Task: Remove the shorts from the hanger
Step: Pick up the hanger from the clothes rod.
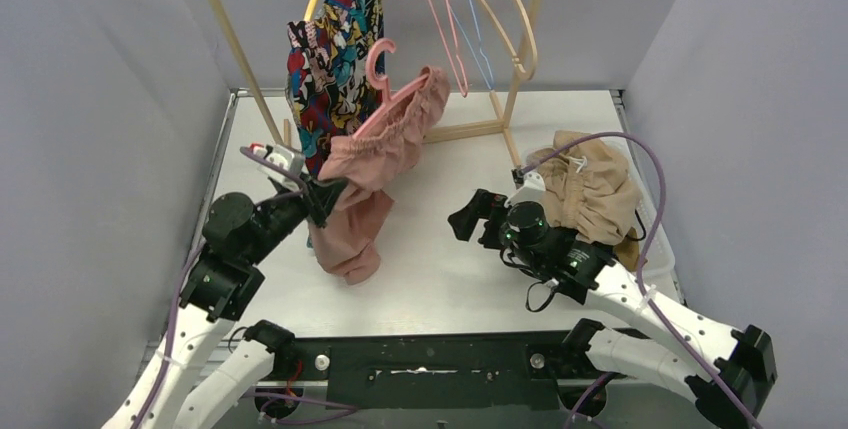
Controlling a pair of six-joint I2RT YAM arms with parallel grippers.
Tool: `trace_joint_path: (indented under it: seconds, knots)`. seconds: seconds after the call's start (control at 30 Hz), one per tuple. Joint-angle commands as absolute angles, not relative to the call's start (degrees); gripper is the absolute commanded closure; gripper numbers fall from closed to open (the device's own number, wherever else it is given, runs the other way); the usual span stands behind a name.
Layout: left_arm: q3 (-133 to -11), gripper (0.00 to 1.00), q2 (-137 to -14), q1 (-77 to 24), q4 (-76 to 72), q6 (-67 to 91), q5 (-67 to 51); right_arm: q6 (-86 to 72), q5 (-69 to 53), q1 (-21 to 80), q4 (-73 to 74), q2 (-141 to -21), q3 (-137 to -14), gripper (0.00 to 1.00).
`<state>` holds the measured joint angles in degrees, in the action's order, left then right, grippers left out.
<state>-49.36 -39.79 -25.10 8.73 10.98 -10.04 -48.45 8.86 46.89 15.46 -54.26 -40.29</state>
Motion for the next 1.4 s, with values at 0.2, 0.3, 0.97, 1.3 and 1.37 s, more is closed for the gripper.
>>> trace_joint_path:
  seconds: [0.2,0.3,0.97,1.3,1.37]
  knots:
    - [-44.1,1.00,-27.3,-26.0,19.7,10.4,-35.2,-42.3,10.4,47.3,2.8,-42.1,-36.9,0.02]
    - [-43.9,1.00,-24.8,-26.1,18.2,11.9,-35.6,-39.8,6.3,47.3,0.1,-39.8,-37.8,0.01]
    - [-42.5,1.00,-31.7,-26.3,14.6,15.2,-44.9,-32.2,4.8,49.7,-2.3,-48.6,-46.7,0.23]
    - [-41.9,1.00,-31.8,-26.5,14.3,19.2,-45.7,-34.3,3.0,51.0,-2.7,-52.4,-49.0,0.38]
    - [-42.4,1.00,-32.2,-26.5,14.9,19.1,-45.5,-34.0,3.0,51.5,-3.4,-52.9,-48.7,0.49]
